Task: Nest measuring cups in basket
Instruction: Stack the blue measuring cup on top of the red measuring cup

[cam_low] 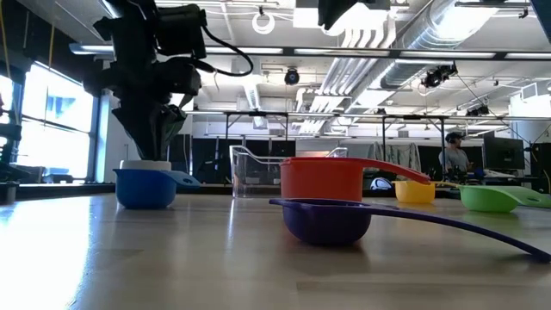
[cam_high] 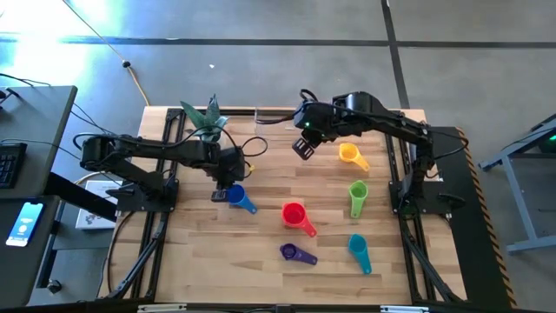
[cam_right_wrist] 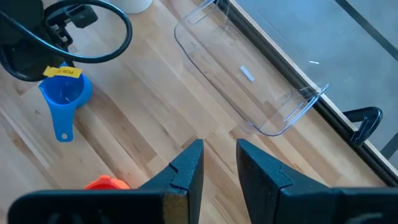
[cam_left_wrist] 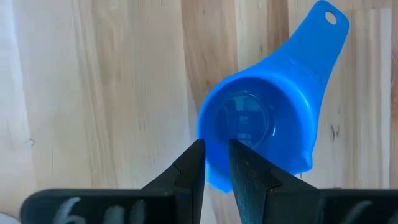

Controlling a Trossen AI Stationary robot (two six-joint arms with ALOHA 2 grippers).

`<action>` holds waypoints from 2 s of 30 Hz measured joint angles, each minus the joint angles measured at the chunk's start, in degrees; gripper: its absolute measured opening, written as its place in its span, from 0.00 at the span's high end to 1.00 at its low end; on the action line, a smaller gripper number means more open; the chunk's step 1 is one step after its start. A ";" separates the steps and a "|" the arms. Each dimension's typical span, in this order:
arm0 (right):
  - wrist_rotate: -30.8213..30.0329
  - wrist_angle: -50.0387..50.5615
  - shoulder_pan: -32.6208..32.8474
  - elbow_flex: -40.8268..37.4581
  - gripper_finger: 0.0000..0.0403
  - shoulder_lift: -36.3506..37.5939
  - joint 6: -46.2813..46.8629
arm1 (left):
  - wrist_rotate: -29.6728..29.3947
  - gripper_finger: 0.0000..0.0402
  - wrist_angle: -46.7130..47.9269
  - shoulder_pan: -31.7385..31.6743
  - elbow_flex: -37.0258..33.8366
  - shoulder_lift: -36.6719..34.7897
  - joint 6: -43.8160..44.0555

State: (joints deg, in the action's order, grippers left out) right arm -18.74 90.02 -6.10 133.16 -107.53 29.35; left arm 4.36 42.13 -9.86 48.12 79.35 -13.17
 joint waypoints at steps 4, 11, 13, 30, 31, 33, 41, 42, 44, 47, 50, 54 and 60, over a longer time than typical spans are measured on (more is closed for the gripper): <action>0.15 0.00 -0.69 -0.02 0.78 0.00 -1.27 | -0.08 0.85 -0.40 -0.99 0.00 0.00 -0.07; 0.30 0.00 -2.11 -0.02 0.78 0.00 -2.99 | -0.06 0.85 -1.96 -3.39 0.24 0.00 3.39; 0.38 0.00 -2.53 -0.02 0.78 0.00 -3.72 | -0.08 0.85 -1.92 -4.36 0.87 0.00 5.73; 1.41 0.00 -3.27 -0.04 0.78 0.00 -4.36 | 1.38 0.85 -2.65 -9.42 2.60 0.15 2.93; 1.43 -0.01 -3.29 -0.04 0.78 0.00 -4.36 | 1.38 0.85 -3.02 -9.44 2.60 0.15 2.91; 1.63 0.00 -3.29 -0.04 0.78 0.00 -4.36 | 1.41 0.85 -4.27 -9.46 2.60 0.15 2.87; 3.06 -0.01 -3.29 -0.04 0.78 0.00 -4.36 | 2.03 0.85 -3.84 -7.08 2.09 0.15 0.36; 3.14 0.00 -3.29 -0.04 0.78 0.00 -4.34 | 2.16 0.85 -3.63 -6.70 1.78 0.15 -0.84; 3.14 0.00 -3.29 -0.04 0.78 0.00 -3.92 | 2.21 0.85 -2.74 -5.96 1.30 0.15 -2.34; 3.14 0.00 -3.29 -0.04 0.78 0.00 -3.93 | 2.21 0.85 -1.40 -4.76 0.79 0.15 -2.14; 3.14 0.00 -3.29 -0.04 0.78 0.00 -3.92 | 2.23 0.85 -1.30 -3.94 0.57 0.15 -0.83; 3.14 0.00 -3.25 -0.04 0.78 0.00 -3.92 | 2.21 0.85 -1.33 -3.34 0.57 0.15 -0.43; 3.14 0.00 -3.25 -0.04 0.78 0.00 -3.92 | 2.21 0.85 -1.26 -3.04 0.57 0.15 2.47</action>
State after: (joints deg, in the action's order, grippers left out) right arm -15.59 90.02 -9.34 133.12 -107.53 25.43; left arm 6.57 40.86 -12.91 48.69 79.50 -10.70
